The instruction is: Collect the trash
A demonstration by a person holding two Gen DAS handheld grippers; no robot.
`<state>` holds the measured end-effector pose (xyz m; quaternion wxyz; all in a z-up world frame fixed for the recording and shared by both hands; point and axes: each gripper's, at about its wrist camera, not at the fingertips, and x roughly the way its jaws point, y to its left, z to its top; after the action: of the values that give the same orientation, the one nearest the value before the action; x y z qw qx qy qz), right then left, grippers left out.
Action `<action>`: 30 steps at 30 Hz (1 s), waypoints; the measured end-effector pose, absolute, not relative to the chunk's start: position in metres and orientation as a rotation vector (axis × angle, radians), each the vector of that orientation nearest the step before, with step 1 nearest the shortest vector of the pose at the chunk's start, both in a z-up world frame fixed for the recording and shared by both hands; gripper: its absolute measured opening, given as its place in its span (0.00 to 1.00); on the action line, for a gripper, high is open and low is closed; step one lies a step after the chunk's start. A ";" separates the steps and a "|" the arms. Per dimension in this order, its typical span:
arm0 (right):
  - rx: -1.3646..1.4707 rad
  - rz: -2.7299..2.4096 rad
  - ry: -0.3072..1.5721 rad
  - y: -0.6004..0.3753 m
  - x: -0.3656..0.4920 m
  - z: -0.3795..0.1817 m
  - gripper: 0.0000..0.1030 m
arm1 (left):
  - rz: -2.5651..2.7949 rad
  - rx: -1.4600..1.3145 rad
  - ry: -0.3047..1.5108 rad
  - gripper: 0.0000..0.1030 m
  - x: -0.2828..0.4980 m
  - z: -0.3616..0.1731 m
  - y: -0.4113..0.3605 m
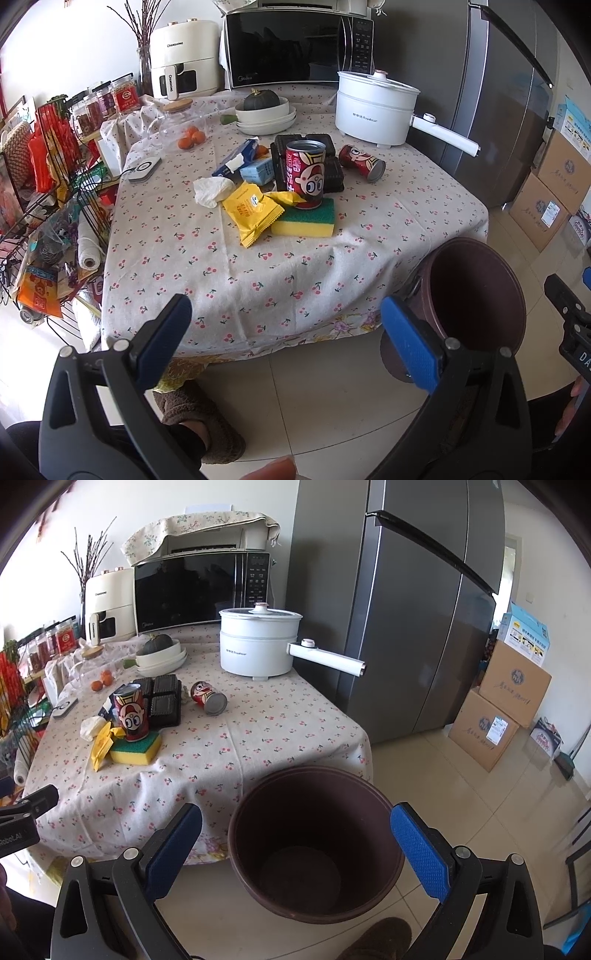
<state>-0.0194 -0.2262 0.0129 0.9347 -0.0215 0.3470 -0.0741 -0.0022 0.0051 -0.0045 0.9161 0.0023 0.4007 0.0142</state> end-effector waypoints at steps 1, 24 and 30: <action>-0.045 -0.152 0.710 -0.226 -0.019 0.013 1.00 | 0.029 0.004 0.825 0.99 -0.002 -0.004 0.005; 0.022 0.142 0.929 -0.222 0.079 0.040 1.00 | -0.007 -0.025 0.938 0.99 0.093 0.006 0.051; 0.005 0.140 0.992 -0.218 0.134 0.019 1.00 | -0.109 -0.072 0.959 0.96 0.143 -0.015 0.031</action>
<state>0.1344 -0.2180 0.0193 0.8771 0.0023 0.4755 0.0673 0.1426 0.0313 -0.0151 0.8851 -0.0348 0.4611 -0.0525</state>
